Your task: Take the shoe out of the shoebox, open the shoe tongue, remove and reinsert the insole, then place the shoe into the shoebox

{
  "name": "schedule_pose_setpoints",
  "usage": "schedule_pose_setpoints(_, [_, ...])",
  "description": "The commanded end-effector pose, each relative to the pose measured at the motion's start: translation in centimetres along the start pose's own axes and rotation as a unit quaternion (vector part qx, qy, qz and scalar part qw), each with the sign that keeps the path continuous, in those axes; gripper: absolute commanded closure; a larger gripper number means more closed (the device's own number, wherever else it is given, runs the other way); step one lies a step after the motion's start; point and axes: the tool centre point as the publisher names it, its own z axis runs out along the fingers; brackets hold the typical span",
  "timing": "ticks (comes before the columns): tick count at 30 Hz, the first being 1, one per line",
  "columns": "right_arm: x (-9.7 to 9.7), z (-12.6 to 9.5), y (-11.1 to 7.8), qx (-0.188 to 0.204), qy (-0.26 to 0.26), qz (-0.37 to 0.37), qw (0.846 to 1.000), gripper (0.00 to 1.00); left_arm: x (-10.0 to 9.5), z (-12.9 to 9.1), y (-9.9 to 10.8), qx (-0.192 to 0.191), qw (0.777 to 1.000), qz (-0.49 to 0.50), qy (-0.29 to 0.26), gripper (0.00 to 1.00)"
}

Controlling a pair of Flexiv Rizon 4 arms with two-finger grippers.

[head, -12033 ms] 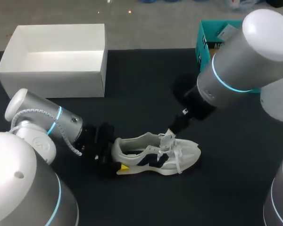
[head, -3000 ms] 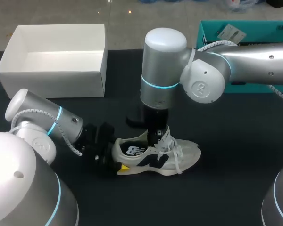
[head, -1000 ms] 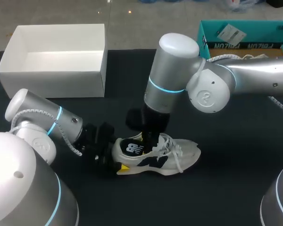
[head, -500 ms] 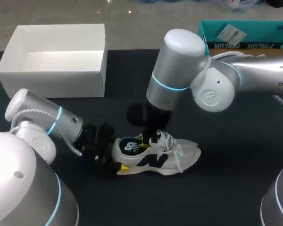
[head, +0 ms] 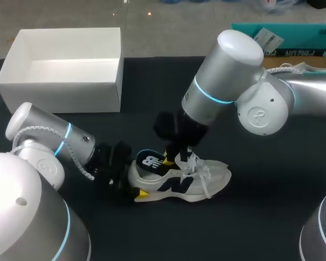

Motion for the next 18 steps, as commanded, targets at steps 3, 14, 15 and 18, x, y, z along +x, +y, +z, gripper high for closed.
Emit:
schedule_pose_setpoints(3, [0.0,-0.2,1.3,-0.028,-0.002,-0.011,1.000,1.00,0.2,0.5,0.2,-0.003,1.000,-0.001,0.000,1.00])
schedule_pose_setpoints(14, [-0.1,-1.8,2.4,-0.056,-0.016,-0.024,0.998,1.00,0.2,0.5,0.2,-0.003,1.000,-0.001,0.000,1.00])
schedule_pose_setpoints(15, [-0.1,-1.9,2.4,-0.061,-0.018,-0.025,0.998,1.00,0.2,0.5,0.2,-0.003,1.000,-0.001,0.000,1.00])
schedule_pose_setpoints(18, [0.0,-2.3,2.3,-0.062,-0.022,-0.023,0.998,1.00,0.2,0.5,0.2,-0.003,1.000,-0.001,0.000,1.00])
